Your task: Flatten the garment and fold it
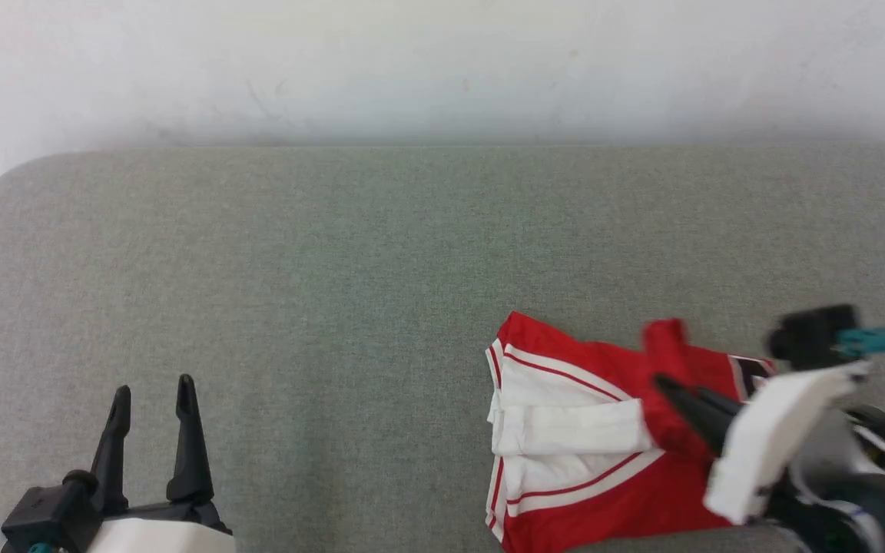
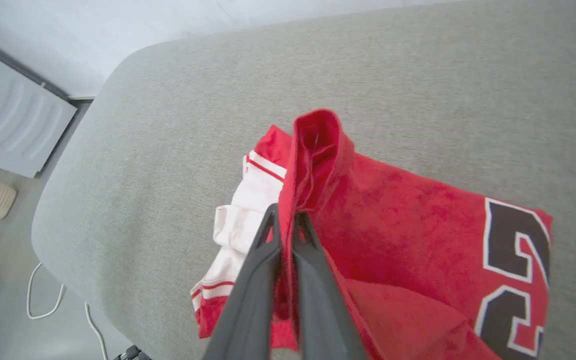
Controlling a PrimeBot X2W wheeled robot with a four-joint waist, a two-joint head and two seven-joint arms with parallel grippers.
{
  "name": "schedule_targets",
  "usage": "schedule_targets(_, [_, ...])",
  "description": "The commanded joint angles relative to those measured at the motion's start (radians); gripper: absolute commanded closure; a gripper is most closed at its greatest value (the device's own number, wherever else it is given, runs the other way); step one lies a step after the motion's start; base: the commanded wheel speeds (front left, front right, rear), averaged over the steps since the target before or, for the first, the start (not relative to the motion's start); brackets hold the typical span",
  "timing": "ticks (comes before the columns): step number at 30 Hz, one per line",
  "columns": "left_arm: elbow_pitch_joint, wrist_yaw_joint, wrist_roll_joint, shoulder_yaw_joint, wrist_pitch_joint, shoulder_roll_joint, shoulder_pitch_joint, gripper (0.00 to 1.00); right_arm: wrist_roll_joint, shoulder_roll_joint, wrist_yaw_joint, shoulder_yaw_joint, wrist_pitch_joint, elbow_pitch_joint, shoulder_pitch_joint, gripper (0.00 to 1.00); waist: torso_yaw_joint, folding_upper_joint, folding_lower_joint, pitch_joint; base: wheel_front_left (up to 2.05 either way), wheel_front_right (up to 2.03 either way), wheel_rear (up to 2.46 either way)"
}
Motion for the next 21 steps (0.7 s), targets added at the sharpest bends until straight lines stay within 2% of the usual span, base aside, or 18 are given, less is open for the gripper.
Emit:
schedule_targets(1, [-0.001,-0.002,0.002,-0.004,0.004,-0.004,0.005,0.0,0.004,0.004,-0.001,0.032,0.005,-0.011,-0.022,1.0,0.004,0.0,0.0001,0.005,0.0,0.0,0.0])
schedule_targets(6, [0.004,-0.007,-0.006,-0.013,0.004,-0.009,-0.012,0.0,-0.024,0.002,-0.001,0.197,-0.001,0.022,-0.108,1.0,0.017,0.0,0.0001,0.037,0.0,0.0,0.0])
schedule_targets(10, [0.015,-0.014,-0.011,-0.024,0.003,-0.016,-0.038,0.0,-0.082,-0.003,-0.001,0.3,-0.04,0.118,-0.188,1.0,0.035,0.0,0.0001,0.063,0.0,0.0,0.0])
schedule_targets(20, [0.07,-0.033,-0.016,-0.055,0.0,-0.036,-0.097,0.0,-0.183,0.025,-0.001,0.409,-0.106,0.474,-0.285,1.0,0.084,0.0,0.0001,0.085,0.0,0.0,0.0])
schedule_targets(21, [0.076,-0.035,-0.016,-0.057,0.0,-0.038,-0.099,0.0,-0.196,0.027,-0.001,0.416,-0.109,0.501,-0.291,0.86,0.088,0.0,0.0001,0.083,0.0,0.0,0.0])
